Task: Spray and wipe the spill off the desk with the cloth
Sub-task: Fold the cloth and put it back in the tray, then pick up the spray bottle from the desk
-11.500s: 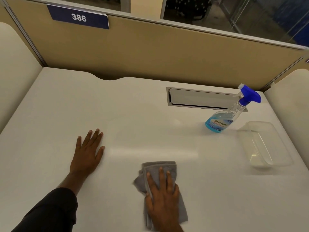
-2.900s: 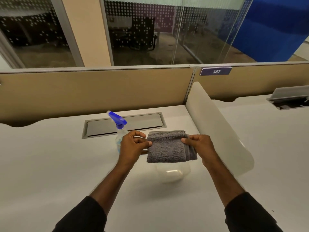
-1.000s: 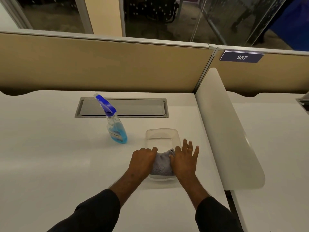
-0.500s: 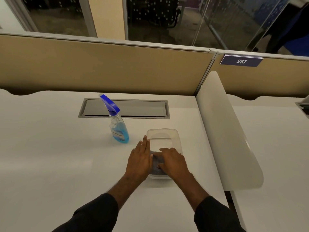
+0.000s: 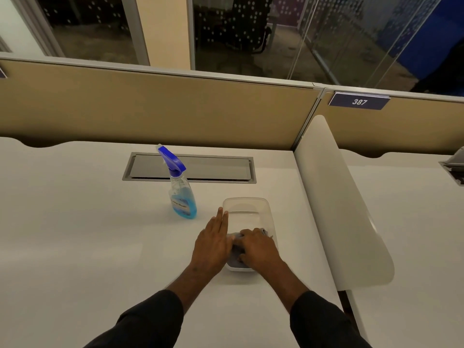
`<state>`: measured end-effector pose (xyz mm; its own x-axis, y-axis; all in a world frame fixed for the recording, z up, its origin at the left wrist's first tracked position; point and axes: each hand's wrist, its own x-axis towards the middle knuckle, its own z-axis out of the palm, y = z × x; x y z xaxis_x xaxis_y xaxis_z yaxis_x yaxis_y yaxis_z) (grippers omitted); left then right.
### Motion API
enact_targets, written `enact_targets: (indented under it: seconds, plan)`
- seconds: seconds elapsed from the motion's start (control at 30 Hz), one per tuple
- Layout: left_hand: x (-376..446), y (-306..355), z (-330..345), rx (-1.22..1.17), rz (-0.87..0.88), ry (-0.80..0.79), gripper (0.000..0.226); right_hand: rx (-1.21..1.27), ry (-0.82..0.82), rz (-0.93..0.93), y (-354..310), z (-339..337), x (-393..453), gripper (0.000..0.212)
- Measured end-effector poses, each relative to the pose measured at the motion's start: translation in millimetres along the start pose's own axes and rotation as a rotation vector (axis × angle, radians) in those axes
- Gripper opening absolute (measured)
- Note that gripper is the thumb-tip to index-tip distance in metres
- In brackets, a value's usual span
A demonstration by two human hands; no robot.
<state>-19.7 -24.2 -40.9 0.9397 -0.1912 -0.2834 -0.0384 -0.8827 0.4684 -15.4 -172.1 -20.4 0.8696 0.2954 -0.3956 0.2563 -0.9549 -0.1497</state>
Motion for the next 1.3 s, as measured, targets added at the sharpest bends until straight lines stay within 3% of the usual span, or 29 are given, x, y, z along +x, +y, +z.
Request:
enact_targets:
  seconds: [0.23,0.37,0.47,0.53,0.67,0.8,0.9,0.97,1.13,1.3]
  plan:
    - [-18.3,-37.4,-9.8,-0.109,-0.021,0.131,0.069,0.323,0.253,0.098,-2.6,-23.6,-15.5,0.042]
    - [-31.8,-79.6,-27.5,-0.174,-0.080,0.284,0.035,0.500,0.449,0.062,-29.8,-54.5,-13.7,0.028]
    - [-35.9,-104.1,-49.9,-0.303,-0.122,0.447,0.017,0.635,0.476,0.029,-64.5,-76.3,6.0,0.031]
    - [-32.1,-114.7,-65.2,-0.403,-0.174,0.492,0.020,0.699,0.474,0.015,-89.7,-87.1,24.0,0.044]
    - [-14.8,-119.8,-93.9,-0.516,-0.200,0.496,0.049,0.819,0.496,0.051,-128.9,-99.9,60.2,0.060]
    - [7.8,-121.5,-113.6,-0.527,-0.189,0.378,0.061,0.887,0.590,0.128,-150.1,-102.2,83.6,0.061]
    - [21.9,-123.4,-118.3,-0.573,-0.175,0.219,0.060,0.926,0.647,0.144,-156.9,-99.5,94.9,0.055]
    - [28.1,-123.5,-119.6,-0.615,-0.170,0.196,0.058,0.945,0.686,0.145,-158.3,-98.2,99.7,0.051]
    - [33.5,-116.3,-125.8,-0.587,-0.143,0.262,0.057,0.976,0.744,0.101,-149.3,-105.7,93.1,0.045]
    - [24.6,-95.1,-139.5,-0.609,0.039,0.416,0.051,1.091,0.872,0.014,-112.7,-145.0,59.6,0.038]
